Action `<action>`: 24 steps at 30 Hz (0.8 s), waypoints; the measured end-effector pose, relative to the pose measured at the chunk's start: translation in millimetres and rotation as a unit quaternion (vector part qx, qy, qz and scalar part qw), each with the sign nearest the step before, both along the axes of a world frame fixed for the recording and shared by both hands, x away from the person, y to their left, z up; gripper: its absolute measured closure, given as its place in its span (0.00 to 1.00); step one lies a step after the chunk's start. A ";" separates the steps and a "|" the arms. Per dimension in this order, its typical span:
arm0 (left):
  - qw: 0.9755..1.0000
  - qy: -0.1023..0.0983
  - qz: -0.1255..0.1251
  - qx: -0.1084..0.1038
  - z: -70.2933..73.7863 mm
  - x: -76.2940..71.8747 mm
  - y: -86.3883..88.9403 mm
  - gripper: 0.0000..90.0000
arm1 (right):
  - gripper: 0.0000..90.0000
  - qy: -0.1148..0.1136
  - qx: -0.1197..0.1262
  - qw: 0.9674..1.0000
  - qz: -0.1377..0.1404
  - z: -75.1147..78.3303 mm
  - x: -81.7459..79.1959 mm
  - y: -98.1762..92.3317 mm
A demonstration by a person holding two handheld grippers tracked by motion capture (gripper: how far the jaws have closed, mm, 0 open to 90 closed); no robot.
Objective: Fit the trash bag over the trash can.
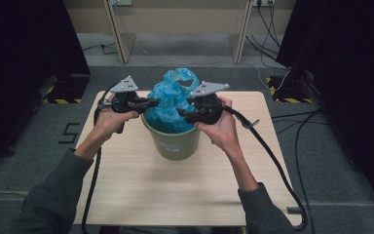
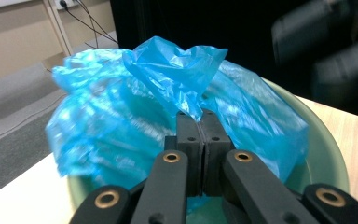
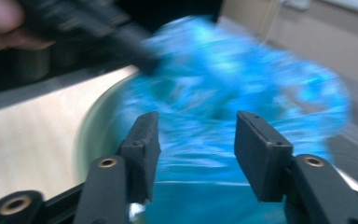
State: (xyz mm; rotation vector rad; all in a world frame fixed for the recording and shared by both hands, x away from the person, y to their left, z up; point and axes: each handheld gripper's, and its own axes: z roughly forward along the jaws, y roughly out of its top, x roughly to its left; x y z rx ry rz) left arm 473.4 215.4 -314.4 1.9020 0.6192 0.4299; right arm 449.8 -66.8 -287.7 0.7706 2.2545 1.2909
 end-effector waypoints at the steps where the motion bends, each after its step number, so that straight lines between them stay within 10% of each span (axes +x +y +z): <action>1: 1.000 -0.001 0.000 -0.001 -0.9 -1.9 2.4 0.98 | 0.49 0.000 0.006 0.999 -0.032 7.5 10.1 -8.8; 9: 1.000 -0.004 -0.019 -0.002 -15.5 -25.8 14.6 0.98 | 0.42 0.055 0.007 0.990 -0.128 0.1 71.9 -15.9; 24: 0.999 -0.004 -0.029 -0.012 -34.5 -44.9 16.2 0.97 | 0.44 0.113 -0.030 0.981 -0.151 -21.3 121.4 30.6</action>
